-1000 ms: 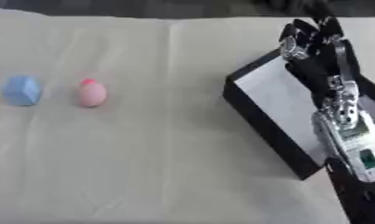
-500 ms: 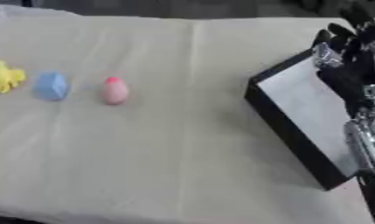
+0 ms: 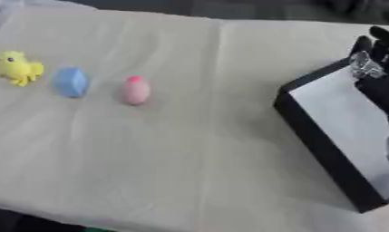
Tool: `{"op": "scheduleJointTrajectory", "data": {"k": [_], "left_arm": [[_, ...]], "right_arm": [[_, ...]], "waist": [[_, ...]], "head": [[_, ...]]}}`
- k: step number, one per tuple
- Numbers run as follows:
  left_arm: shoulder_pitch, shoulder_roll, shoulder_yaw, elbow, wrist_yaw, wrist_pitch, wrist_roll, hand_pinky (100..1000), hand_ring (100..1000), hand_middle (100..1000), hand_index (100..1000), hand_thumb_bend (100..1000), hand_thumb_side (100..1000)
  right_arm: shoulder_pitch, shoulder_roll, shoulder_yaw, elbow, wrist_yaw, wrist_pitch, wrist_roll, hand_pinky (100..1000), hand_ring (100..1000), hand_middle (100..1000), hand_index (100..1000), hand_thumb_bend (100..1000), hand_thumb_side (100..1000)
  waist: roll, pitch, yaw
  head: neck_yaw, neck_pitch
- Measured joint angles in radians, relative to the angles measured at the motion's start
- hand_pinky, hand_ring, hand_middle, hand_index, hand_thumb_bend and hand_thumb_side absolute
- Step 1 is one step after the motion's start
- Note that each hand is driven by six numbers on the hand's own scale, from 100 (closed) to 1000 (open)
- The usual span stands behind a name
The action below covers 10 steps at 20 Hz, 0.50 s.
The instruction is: Pick up the objects with one hand, pass them to the other hand, and then place them into the box on the other side of the table.
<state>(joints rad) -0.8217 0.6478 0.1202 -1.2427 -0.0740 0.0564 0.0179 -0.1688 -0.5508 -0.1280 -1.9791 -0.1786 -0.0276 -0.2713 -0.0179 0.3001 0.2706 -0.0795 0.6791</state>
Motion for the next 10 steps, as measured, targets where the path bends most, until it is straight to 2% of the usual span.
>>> {"op": "scheduleJointTrajectory", "data": {"k": [4, 7, 10], "left_arm": [[-0.093, 0.094, -0.096, 0.097, -0.06, 0.044, -0.06, 929, 850, 792, 894, 718, 104], [-0.143, 0.162, -0.172, 0.172, -0.107, 0.048, -0.106, 933, 871, 794, 881, 726, 100], [-0.192, 0.187, -0.247, 0.246, -0.154, 0.067, -0.153, 941, 896, 808, 884, 769, 100]], "right_arm": [[-0.017, 0.0, 0.012, 0.0, 0.004, -0.005, 0.013, 977, 921, 942, 1000, 100, 255], [-0.033, 0.0, 0.023, 0.0, 0.004, -0.008, 0.025, 977, 921, 941, 1000, 100, 254], [-0.043, -0.001, 0.031, 0.0, 0.004, -0.009, 0.035, 977, 921, 941, 1000, 100, 255]], "waist": [[-0.015, 0.02, -0.027], [-0.021, 0.029, -0.044], [-0.021, 0.031, -0.051]], "head": [[0.005, -0.015], [0.013, -0.023], [0.022, -0.028]]}}
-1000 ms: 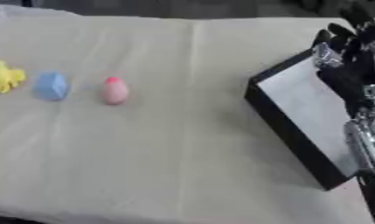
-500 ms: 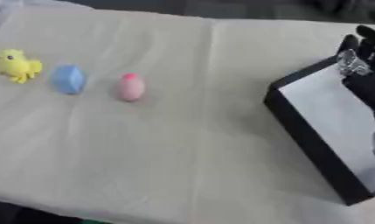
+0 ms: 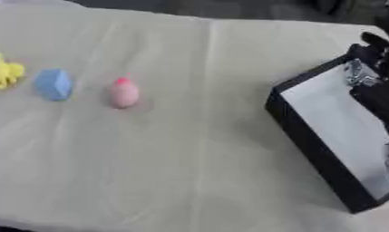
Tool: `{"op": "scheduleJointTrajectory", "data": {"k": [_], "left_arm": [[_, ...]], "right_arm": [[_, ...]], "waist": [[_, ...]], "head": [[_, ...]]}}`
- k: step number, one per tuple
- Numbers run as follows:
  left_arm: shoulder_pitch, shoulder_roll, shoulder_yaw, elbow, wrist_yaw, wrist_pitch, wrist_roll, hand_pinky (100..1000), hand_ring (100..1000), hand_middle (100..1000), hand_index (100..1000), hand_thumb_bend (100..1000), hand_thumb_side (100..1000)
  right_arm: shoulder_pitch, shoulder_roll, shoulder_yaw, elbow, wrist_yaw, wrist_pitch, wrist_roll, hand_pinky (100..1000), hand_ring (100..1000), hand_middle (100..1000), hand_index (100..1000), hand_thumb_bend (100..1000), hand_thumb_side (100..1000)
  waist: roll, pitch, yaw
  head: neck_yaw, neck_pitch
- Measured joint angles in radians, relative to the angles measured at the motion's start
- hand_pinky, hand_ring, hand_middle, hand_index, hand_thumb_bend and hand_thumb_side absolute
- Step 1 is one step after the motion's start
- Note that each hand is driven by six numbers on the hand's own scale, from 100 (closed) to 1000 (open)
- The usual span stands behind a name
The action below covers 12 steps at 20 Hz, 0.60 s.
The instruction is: Pick up the objects with one hand, pass them to the other hand, and then place them into the box on the other side of the table.
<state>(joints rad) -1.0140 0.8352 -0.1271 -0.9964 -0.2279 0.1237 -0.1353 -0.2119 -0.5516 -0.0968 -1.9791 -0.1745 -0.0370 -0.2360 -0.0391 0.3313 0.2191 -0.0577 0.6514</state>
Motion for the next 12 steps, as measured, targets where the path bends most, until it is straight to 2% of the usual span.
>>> {"op": "scheduleJointTrajectory", "data": {"k": [3, 6, 10, 12], "left_arm": [[-0.042, 0.001, -0.076, 0.079, -0.048, 0.04, -0.049, 938, 902, 811, 891, 772, 100], [-0.074, 0.001, -0.122, 0.159, -0.097, 0.068, -0.098, 932, 909, 814, 888, 758, 100], [-0.097, -0.001, -0.137, 0.263, -0.161, 0.055, -0.147, 928, 903, 805, 897, 730, 100], [-0.099, -0.01, -0.132, 0.318, -0.196, 0.048, -0.146, 919, 895, 794, 902, 681, 100]], "right_arm": [[-0.001, -0.001, 0.007, 0.0, 0.0, 0.0, 0.008, 977, 920, 941, 1000, 100, 257], [-0.007, -0.002, 0.013, 0.0, 0.0, 0.0, 0.013, 977, 918, 937, 1000, 100, 260], [-0.008, -0.001, 0.018, 0.0, 0.0, 0.003, 0.017, 978, 917, 936, 1000, 100, 267], [-0.008, -0.001, 0.02, 0.0, 0.002, 0.005, 0.02, 978, 916, 934, 1000, 100, 270]], "waist": [[-0.003, 0.006, -0.009], [-0.003, 0.01, -0.014], [-0.005, 0.016, -0.016], [-0.006, 0.019, -0.019]], "head": [[0.011, -0.004], [0.02, -0.004], [0.021, -0.004], [0.025, -0.004]]}}
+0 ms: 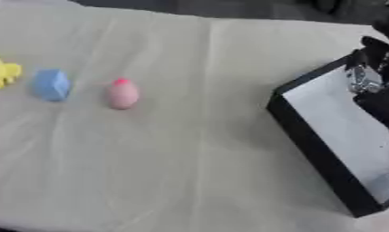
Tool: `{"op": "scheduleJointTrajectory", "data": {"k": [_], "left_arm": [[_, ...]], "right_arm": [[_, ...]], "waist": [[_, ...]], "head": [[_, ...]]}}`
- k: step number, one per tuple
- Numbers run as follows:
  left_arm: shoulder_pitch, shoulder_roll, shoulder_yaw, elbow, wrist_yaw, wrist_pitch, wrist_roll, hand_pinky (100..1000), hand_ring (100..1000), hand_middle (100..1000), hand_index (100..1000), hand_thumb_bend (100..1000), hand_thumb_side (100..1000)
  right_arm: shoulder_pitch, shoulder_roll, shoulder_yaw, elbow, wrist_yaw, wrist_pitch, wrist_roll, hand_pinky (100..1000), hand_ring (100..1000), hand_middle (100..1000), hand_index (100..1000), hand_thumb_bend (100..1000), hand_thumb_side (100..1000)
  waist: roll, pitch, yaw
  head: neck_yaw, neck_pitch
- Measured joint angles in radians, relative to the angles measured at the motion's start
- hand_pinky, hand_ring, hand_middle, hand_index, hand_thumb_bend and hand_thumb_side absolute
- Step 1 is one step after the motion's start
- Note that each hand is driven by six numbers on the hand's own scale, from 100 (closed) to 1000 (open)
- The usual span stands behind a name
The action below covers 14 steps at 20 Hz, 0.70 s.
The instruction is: Pick up the objects with one hand, pass them to the other hand, and then place them into the box on the other side of the table.
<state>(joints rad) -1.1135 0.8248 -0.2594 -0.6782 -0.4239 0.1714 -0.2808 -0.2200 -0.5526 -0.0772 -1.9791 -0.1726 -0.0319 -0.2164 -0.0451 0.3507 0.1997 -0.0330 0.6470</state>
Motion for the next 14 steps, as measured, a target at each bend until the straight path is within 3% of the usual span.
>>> {"op": "scheduleJointTrajectory", "data": {"k": [8, 13, 14], "left_arm": [[-0.03, -0.054, 0.039, 0.22, -0.135, -0.023, 0.108, 918, 883, 783, 905, 636, 100], [-0.075, -0.073, 0.08, 0.335, -0.211, -0.086, 0.189, 917, 875, 770, 870, 567, 100], [-0.081, -0.077, 0.088, 0.35, -0.227, -0.102, 0.205, 917, 874, 770, 867, 590, 100]], "right_arm": [[-0.01, 0.009, 0.013, 0.0, 0.002, 0.006, 0.006, 979, 913, 930, 1000, 100, 279], [-0.019, 0.017, 0.023, 0.0, 0.002, 0.007, 0.013, 979, 911, 926, 1000, 100, 281], [-0.019, 0.019, 0.024, 0.0, 0.002, 0.006, 0.014, 979, 911, 925, 1000, 100, 282]], "waist": [[-0.007, 0.02, -0.019], [-0.011, 0.026, -0.028], [-0.011, 0.027, -0.028]], "head": [[0.031, -0.007], [0.045, -0.017], [0.046, -0.017]]}}
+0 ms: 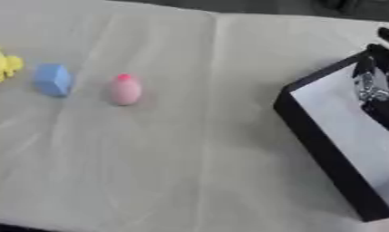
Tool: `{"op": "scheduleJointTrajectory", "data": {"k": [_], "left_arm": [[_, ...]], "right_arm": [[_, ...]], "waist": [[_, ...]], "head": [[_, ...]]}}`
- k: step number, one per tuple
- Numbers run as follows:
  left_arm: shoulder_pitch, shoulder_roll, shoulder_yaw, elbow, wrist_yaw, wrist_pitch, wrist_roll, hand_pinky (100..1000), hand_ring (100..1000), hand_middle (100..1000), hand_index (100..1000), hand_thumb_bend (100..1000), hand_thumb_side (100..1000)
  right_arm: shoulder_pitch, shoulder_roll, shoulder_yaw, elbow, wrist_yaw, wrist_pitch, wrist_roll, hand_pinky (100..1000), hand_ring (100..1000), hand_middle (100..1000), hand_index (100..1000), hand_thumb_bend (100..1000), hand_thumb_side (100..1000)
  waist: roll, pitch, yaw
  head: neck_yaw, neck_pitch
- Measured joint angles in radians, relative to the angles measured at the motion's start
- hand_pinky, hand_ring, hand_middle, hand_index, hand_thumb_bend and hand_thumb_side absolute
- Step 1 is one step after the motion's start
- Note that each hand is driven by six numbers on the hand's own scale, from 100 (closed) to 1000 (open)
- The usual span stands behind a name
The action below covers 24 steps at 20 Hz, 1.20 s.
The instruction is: Pick up the objects with one hand, pass them to the other hand, and then place them into the box on the other side of the table.
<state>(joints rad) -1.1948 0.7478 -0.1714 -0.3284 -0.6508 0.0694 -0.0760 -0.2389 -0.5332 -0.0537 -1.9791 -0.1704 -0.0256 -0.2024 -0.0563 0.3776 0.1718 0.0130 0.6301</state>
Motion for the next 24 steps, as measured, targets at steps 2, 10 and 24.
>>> {"op": "scheduleJointTrajectory", "data": {"k": [2, 10, 24], "left_arm": [[-0.013, -0.004, 0.016, 0.029, -0.03, -0.029, 0.027, 919, 864, 759, 861, 591, 100], [-0.054, -0.013, 0.11, 0.07, -0.166, -0.066, -0.043, 923, 866, 764, 879, 610, 100], [-0.067, -0.018, 0.291, -0.044, -0.397, -0.014, -0.187, 922, 857, 755, 862, 562, 100]], "right_arm": [[0.0, 0.001, 0.001, 0.0, 0.0, -0.001, 0.002, 979, 911, 925, 1000, 100, 282], [0.001, 0.001, 0.012, 0.0, 0.0, -0.001, 0.013, 978, 908, 918, 1000, 100, 282], [0.001, 0.001, 0.019, 0.0, 0.008, 0.0, 0.018, 979, 905, 910, 1000, 100, 288]], "waist": [[-0.001, 0.0, 0.0], [-0.001, 0.003, -0.005], [-0.007, 0.019, -0.02]], "head": [[0.003, 0.0], [0.008, 0.0], [0.021, 0.0]]}}
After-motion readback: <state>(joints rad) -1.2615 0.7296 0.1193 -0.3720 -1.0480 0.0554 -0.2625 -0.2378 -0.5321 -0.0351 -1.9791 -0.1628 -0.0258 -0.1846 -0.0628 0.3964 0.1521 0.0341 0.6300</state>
